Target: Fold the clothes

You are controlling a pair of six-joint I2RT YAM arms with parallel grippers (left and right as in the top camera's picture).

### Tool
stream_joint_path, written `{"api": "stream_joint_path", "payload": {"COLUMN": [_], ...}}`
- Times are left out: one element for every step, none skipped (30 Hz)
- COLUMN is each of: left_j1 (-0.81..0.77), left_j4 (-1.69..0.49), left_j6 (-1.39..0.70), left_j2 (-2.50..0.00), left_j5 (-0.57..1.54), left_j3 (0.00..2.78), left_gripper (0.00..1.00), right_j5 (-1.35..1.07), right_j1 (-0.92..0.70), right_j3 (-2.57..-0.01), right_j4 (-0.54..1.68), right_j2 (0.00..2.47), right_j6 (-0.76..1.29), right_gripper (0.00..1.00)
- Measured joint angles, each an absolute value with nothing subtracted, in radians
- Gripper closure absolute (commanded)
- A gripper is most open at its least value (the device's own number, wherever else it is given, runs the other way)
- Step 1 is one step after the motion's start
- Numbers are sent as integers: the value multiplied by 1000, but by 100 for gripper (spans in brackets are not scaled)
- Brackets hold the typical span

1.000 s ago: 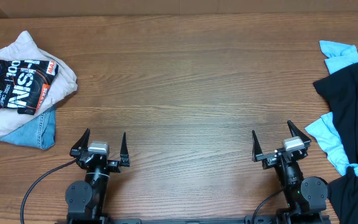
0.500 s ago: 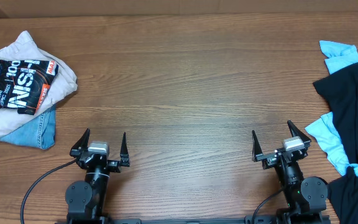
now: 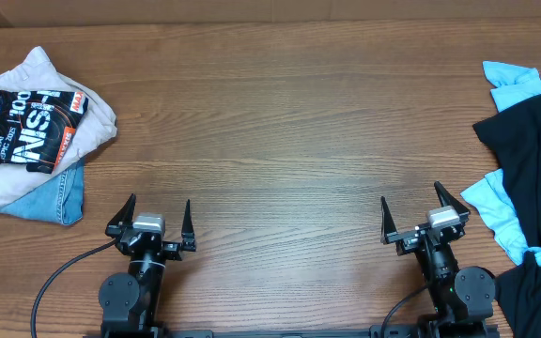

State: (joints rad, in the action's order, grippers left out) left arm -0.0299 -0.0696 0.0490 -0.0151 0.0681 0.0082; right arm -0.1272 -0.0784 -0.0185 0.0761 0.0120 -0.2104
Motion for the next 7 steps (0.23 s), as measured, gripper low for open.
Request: {"api": "stream_joint_path", "payload": {"left_j1": [-30, -30, -30, -30, -30, -30, -30], "left_j4": [-70, -70, -70, -70, -70, -70, -70], "left_j6": [49, 49, 49, 49, 49, 49, 49], "left_j2": [-15, -15, -15, -15, -15, -15, -15], "left_j5": [68, 68, 68, 68, 68, 68, 68], "left_j3": [8, 8, 8, 8, 8, 8, 8], "left_gripper": [0, 0, 0, 0, 0, 0, 0], "right_j5": [-127, -127, -127, -127, -127, -127, -127], "right_j1": [-78, -78, -78, -78, -78, -78, -78], "right_j3": [-19, -19, -19, -19, -19, -19, -19], "right_j4": [76, 76, 76, 76, 76, 76, 75], "right_j2": [12, 12, 12, 12, 12, 12, 12], "right_j6": [-210, -210, -210, -210, -210, -210, -210], "right_gripper": [0, 0, 0, 0, 0, 0, 0]}}
